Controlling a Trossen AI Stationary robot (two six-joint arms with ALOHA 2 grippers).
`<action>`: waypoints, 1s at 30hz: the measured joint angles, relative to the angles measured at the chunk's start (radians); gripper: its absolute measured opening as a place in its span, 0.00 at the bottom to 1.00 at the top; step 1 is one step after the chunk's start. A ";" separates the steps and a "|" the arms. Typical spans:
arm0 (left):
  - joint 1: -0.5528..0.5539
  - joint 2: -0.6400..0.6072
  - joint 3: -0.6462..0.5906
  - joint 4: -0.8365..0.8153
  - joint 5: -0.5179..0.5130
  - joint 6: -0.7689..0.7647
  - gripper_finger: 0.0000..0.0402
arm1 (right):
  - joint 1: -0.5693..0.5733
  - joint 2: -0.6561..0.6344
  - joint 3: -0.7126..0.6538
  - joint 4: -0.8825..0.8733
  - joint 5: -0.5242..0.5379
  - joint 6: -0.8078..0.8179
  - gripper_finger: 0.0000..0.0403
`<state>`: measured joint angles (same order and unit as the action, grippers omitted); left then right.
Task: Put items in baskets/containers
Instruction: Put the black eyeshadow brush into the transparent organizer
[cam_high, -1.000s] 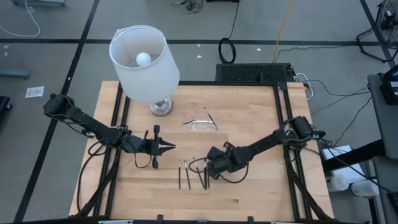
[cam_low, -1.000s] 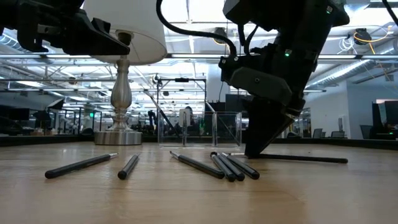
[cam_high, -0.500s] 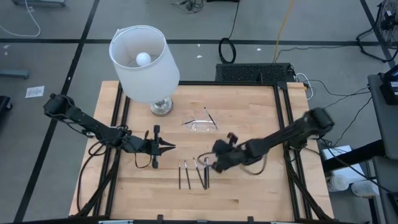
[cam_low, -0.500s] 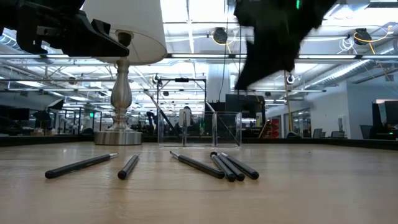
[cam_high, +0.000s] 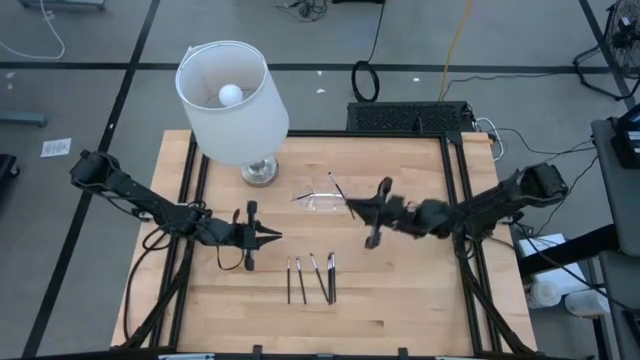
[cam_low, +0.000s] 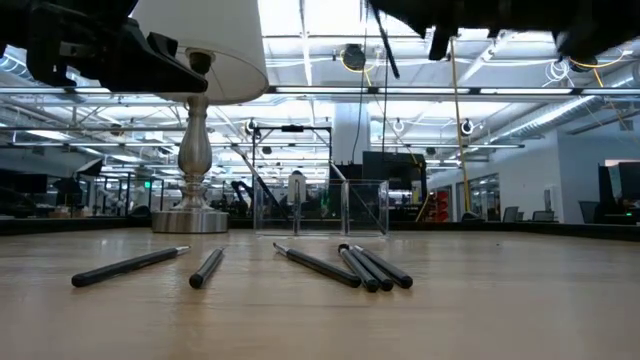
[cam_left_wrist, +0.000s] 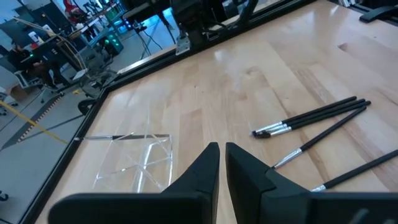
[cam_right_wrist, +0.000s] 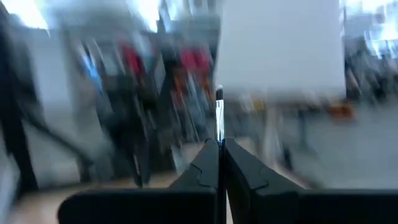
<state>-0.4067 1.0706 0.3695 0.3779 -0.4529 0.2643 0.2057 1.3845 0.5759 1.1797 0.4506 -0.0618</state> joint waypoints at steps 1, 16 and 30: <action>0.003 0.000 0.000 0.000 0.000 0.003 0.09 | -0.029 0.016 -0.029 0.087 -0.034 0.001 0.00; 0.048 0.000 0.000 0.005 0.008 0.010 0.09 | -0.215 0.487 0.262 0.265 -0.106 -0.024 0.00; 0.047 0.000 0.000 -0.010 0.009 -0.008 0.09 | -0.208 0.692 0.355 0.255 0.156 0.022 0.00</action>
<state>-0.3595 1.0706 0.3695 0.3678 -0.4442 0.2558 -0.0021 2.0764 0.9306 1.4349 0.6065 -0.0400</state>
